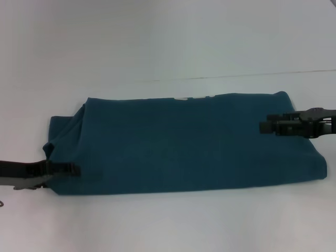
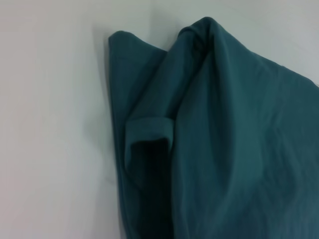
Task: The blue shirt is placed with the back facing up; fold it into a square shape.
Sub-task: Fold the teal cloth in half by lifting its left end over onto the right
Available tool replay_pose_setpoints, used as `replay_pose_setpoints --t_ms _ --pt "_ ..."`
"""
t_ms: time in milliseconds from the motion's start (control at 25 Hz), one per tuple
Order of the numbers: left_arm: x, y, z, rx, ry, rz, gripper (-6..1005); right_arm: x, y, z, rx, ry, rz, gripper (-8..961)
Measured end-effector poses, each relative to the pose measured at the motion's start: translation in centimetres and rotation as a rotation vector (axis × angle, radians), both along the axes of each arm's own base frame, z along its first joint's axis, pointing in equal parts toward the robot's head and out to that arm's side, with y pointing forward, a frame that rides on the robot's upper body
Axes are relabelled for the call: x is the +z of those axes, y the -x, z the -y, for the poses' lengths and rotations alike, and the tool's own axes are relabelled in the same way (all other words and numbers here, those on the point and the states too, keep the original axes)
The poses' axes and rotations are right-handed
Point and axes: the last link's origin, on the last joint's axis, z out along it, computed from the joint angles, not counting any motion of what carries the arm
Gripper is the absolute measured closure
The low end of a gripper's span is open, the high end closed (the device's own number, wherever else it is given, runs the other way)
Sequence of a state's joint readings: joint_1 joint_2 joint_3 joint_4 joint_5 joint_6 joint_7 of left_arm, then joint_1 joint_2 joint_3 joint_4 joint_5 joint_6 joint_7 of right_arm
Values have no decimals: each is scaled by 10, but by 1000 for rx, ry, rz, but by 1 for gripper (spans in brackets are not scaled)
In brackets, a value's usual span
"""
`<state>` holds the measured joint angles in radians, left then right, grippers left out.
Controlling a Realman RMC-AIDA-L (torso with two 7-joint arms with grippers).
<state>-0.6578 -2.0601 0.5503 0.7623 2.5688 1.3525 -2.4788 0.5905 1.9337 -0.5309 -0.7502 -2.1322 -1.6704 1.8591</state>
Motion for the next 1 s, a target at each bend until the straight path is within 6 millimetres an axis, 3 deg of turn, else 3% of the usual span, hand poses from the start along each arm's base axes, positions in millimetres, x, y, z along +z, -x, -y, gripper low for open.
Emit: replay_pose_setpoints --t_ms 320,520,1000 --pt "1 -1 -1 -12 3 -12 102 2 -1 0 -3 -7 -4 357" --pt "-1 -1 -1 -19 19 -38 270 3 -1 0 -4 -10 -3 357" --pt "-1 -1 -3 -21 13 -54 551 3 -1 0 -5 -12 -4 357"
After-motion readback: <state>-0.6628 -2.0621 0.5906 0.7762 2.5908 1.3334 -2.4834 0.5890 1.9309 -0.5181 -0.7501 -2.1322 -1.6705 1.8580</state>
